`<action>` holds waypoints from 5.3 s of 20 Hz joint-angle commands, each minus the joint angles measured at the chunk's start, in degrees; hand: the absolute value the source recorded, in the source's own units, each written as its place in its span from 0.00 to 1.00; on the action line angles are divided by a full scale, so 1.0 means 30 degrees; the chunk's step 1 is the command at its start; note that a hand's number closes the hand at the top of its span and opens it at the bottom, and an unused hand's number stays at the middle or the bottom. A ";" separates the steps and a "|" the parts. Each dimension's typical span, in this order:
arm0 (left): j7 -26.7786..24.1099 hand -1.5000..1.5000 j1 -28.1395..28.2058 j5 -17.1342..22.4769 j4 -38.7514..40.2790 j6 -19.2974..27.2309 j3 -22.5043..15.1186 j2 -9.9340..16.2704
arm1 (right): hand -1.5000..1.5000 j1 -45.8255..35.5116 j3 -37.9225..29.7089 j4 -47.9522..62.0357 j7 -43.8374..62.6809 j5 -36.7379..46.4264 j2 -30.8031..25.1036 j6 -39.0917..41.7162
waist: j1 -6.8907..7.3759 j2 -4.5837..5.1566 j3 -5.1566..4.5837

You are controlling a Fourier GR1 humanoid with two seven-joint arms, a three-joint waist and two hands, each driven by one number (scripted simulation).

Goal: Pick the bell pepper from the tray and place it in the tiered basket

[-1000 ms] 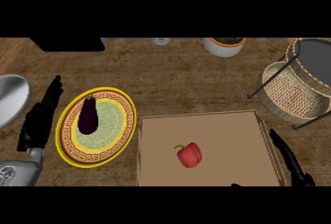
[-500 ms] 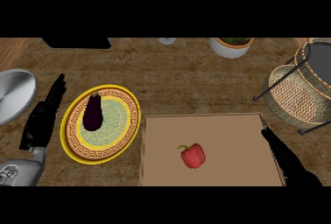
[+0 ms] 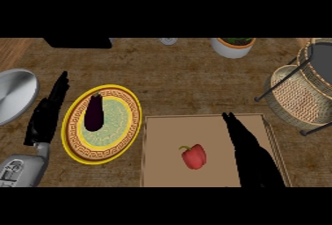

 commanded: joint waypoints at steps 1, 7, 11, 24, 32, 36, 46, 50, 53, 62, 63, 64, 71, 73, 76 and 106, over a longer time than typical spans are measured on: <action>-0.0794 0.50 0.0507 0.0243 0.0336 -0.0200 0.0271 -0.0347 | 0.00 -0.1548 0.0822 0.1381 0.4482 0.0854 0.2180 0.2143 | -0.0135 -0.0056 0.0018; 0.0116 0.50 0.1640 -0.0390 -0.1424 0.0132 -0.0019 -0.0468 | 0.00 -0.1011 0.0330 0.3126 0.3534 0.1289 0.3117 0.2644 | -0.0178 -0.0110 0.0064; 0.0056 0.50 0.0145 -0.0094 -0.0284 -0.0537 0.0795 -0.0288 | 0.00 -0.2339 -0.0069 0.4986 0.3529 0.2164 0.4840 0.3284 | -0.0246 -0.0048 0.0056; 0.0962 0.50 0.0432 -0.1301 -0.1216 -0.0367 0.0865 -0.0786 | 0.00 0.0180 0.1259 0.3168 0.2908 0.6498 0.5434 0.5938 | -0.0417 -0.0097 0.0066; -0.0210 0.50 0.1475 -0.1483 -0.0971 -0.0625 0.1014 -0.1465 | 0.00 0.1360 0.1451 0.4757 0.2478 0.7342 0.6457 0.4690 | -0.0393 -0.0093 0.0065; 0.0500 0.50 0.0895 -0.1803 -0.0979 -0.0646 0.1229 -0.1501 | 0.00 0.0447 0.0941 0.6629 0.2033 0.6915 0.6463 0.3676 | -0.0310 -0.0063 0.0070; -0.0063 0.50 0.0481 -0.1531 0.0096 -0.2037 0.2540 -0.1560 | 0.00 -0.0003 0.0860 0.9202 0.0942 0.6163 0.6471 0.1848 | -0.0320 -0.0056 0.0070; -0.0230 0.50 0.1795 -0.2404 -0.1270 -0.1810 0.1999 -0.2096 | 0.00 -0.1043 0.1057 1.0117 0.1392 0.4945 0.6472 0.1312 | -0.0265 -0.0065 0.0071; 0.0226 0.50 0.1034 -0.2376 -0.1113 -0.2018 0.2215 -0.2228 | 0.00 -0.1117 -0.0274 1.1972 -0.0706 0.4399 0.6473 0.0784 | -0.0302 -0.0051 0.0073; 0.0143 0.50 0.0634 -0.2286 -0.0820 -0.2544 0.2972 -0.1996 | 1.00 -0.1060 0.1368 1.3001 -0.2272 0.3981 0.5495 0.3678 | -0.0284 -0.0053 0.0065; 0.0586 0.50 0.0633 -0.2806 -0.1215 -0.2071 0.2719 -0.2187 | 1.00 -0.2329 0.1409 1.2932 -0.1604 0.4656 0.6101 0.4151 | -0.0239 -0.0069 0.0066; 0.0380 0.50 0.0826 -0.2411 -0.1433 -0.2637 0.2903 -0.2137 | 1.00 -0.3068 0.1458 1.4205 -0.1510 0.4321 0.6461 0.2728 | -0.0195 -0.0053 0.0071; 0.0646 0.50 0.0047 -0.2671 -0.0650 -0.2992 0.3391 -0.2381 | 1.00 -0.0836 0.2392 1.0366 -0.0004 0.3419 0.6474 0.0649 | -0.0397 -0.0071 0.0069; 0.0375 0.50 0.0664 -0.2633 -0.1370 -0.2912 0.3238 -0.2317 | 1.00 -0.4738 -0.2207 1.5116 -0.1016 0.2150 0.6474 -0.0455 | 0.0143 0.0104 0.0083; 0.0774 0.50 0.0012 -0.3019 -0.1513 -0.2664 0.2723 -0.2657 | 1.00 -0.7172 -0.5305 1.6475 0.0886 0.1984 0.6474 -0.1020 | 0.0540 0.0347 0.0099; 0.0119 0.50 0.0807 -0.3763 -0.0825 -0.2147 0.2763 -0.3337 | 1.00 -2.0971 -1.4031 2.3557 0.1249 1.2513 0.3543 -0.3893 | -0.0211 -0.0055 0.0065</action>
